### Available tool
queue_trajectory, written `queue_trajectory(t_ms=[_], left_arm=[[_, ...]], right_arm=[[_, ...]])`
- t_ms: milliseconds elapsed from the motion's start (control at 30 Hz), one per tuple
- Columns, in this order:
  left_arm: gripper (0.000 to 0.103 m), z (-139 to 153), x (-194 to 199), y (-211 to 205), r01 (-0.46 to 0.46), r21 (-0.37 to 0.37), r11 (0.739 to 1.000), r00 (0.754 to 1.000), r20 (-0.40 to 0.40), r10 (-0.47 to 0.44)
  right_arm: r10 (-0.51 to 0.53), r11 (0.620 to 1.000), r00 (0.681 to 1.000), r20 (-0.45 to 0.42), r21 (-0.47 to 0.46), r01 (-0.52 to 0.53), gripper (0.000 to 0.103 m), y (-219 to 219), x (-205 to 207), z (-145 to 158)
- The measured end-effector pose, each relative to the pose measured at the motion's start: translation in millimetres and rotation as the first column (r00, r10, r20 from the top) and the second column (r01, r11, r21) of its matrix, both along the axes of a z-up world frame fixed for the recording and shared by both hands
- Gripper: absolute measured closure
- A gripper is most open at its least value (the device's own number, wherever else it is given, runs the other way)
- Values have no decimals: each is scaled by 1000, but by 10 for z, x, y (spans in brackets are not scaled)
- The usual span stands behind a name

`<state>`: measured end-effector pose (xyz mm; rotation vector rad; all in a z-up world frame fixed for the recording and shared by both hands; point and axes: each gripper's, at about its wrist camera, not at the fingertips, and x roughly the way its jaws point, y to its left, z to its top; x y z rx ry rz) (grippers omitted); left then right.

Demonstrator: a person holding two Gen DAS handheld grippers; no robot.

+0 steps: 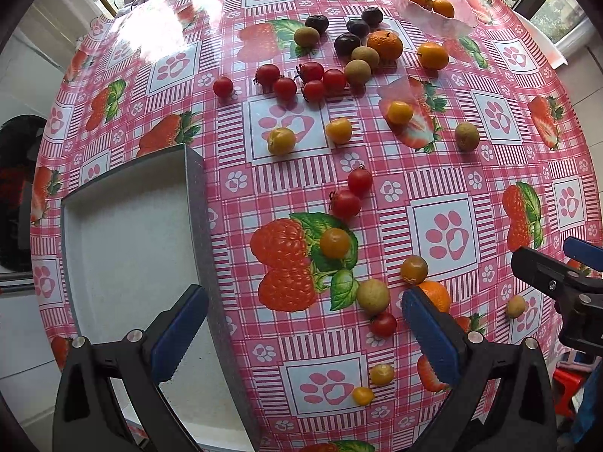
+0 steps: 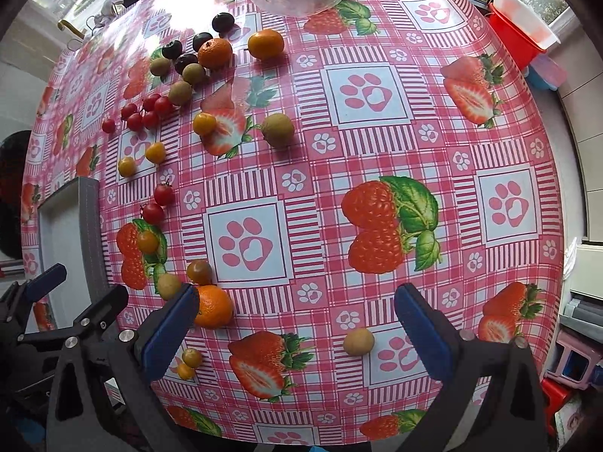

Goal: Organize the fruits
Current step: 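Move both grippers toward the scattered fruits on the tablecloth, then grasp a small orange fruit with the left gripper while the right gripper grasps a tan round fruit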

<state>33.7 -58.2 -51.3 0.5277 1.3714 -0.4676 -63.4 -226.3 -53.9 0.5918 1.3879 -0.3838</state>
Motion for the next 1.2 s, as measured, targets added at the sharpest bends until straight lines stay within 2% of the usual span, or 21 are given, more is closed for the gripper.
queue_trajectory(t_ms=[233, 567, 633, 667, 733, 800, 833, 933, 1000, 1033, 1067, 1100, 1133, 1200], left_arm=[[0, -267, 86, -46, -83, 0, 997, 996, -13, 83], [0, -536, 165, -50, -137, 2, 991, 991, 1, 137], [9, -602, 136, -91, -139, 24, 990, 990, -14, 140], [19, -617, 137, -104, -139, 29, 990, 990, -28, 139], [25, -666, 146, -119, -143, 41, 989, 988, -53, 145], [25, -686, 129, -105, -158, 36, 987, 986, -53, 160], [25, -686, 134, -97, -162, 33, 986, 985, -54, 164], [41, -653, 142, -83, -160, -8, 987, 985, -68, 159], [54, -638, 120, -108, -141, -18, 990, 988, -64, 139], [57, -636, 110, -132, -131, -25, 991, 990, -63, 129], [66, -633, 103, -156, -121, -32, 992, 991, -63, 118], [75, -629, 98, -180, -111, -40, 993, 992, -65, 108], [78, -631, 96, -189, -103, -42, 994, 993, -68, 100], [79, -625, 111, -177, -104, -64, 993, 991, -90, 98]], right_arm=[[65, 998, 998, 4, -8, -65, 0, -162, 334, -198], [141, 989, 990, 14, -40, -141, 2, -255, 727, -457], [164, 985, 986, 16, -55, -163, 3, -245, 804, -487], [172, 983, 985, 15, -63, -171, 4, -237, 827, -502], [178, 981, 984, 29, -77, -176, 4, -214, 878, -498], [178, 982, 984, 33, -74, -175, 13, -219, 902, -530], [179, 982, 983, 31, -68, -177, 25, -223, 918, -550], [189, 980, 981, 40, -76, -186, 30, -178, 953, -623], [198, 977, 979, 48, -96, -192, 37, -143, 1055, -623], [203, 974, 977, 57, -111, -196, 52, -140, 1091, -606], [209, 972, 976, 66, -126, -200, 71, -147, 1099, -566], [210, 972, 975, 76, -123, -200, 75, -163, 1108, -546], [199, 976, 976, 89, -104, -189, 75, -198, 1102, -537], [178, 981, 979, 101, -91, -169, 75, -262, 1076, -510]])
